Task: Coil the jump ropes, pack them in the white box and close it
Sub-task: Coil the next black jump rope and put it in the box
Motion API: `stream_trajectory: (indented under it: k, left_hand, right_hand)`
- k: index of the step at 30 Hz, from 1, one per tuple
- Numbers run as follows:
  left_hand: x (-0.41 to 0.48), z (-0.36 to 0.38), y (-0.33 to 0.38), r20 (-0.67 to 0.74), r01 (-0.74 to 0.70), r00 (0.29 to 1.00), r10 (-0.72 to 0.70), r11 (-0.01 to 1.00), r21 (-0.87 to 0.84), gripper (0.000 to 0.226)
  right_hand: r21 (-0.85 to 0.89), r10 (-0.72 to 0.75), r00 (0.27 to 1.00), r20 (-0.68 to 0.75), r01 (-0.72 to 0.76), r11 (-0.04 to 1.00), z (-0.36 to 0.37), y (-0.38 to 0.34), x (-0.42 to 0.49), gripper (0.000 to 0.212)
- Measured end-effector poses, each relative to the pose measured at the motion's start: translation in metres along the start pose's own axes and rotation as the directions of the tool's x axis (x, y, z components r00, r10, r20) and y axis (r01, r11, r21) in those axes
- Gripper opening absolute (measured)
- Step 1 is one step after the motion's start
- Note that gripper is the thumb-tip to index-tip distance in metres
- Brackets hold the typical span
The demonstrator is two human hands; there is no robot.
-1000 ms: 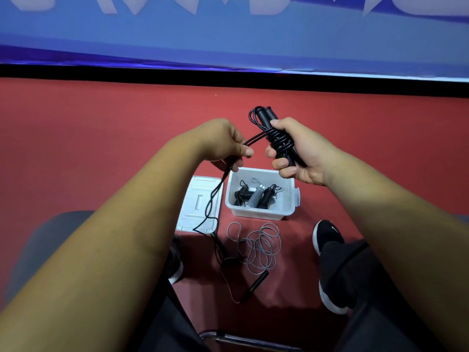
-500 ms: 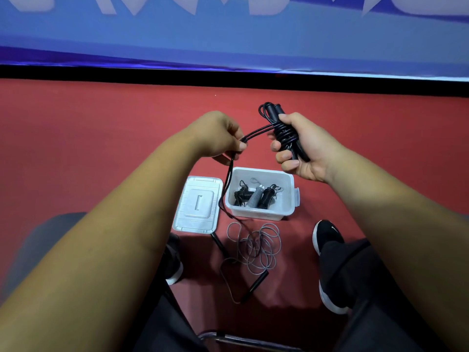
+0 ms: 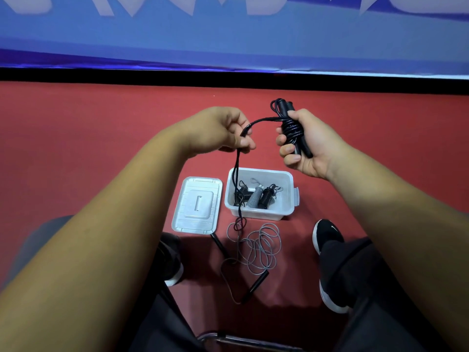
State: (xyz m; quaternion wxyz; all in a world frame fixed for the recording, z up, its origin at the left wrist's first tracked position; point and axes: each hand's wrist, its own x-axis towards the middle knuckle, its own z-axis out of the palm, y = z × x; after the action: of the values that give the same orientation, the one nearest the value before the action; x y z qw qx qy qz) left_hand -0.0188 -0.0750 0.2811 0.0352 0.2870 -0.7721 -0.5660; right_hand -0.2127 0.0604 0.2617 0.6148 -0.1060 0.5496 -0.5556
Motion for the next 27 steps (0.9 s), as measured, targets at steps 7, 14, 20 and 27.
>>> stream_trajectory:
  k: [7, 14, 20, 27]
  left_hand:
    - [0.002, 0.002, -0.011, -0.081, 0.117, 0.992, -0.093, 0.913, 0.391, 0.022]
    - [0.006, 0.005, -0.008, -0.173, 0.058, 0.985, 0.012, 0.918, 0.393, 0.02]
    - [0.002, 0.0, -0.006, -0.162, -0.087, 0.979, 0.127, 0.968, 0.233, 0.022]
    - [0.001, 0.001, -0.006, -0.165, -0.139, 0.97, 0.177, 0.966, 0.217, 0.011]
  right_hand:
    - [-0.111, 0.047, 0.982, 0.181, -0.027, 0.993, 0.006, 0.002, -0.008, 0.037]
    - [-0.292, 0.226, 0.89, 0.396, -0.111, 0.95, 0.007, 0.011, -0.02, 0.046]
    - [-0.44, 0.41, 0.74, 0.533, -0.172, 0.882, 0.002, 0.02, -0.019, 0.059]
    - [-0.563, 0.469, 0.762, 0.446, -0.169, 0.809, 0.002, 0.024, -0.017, 0.029]
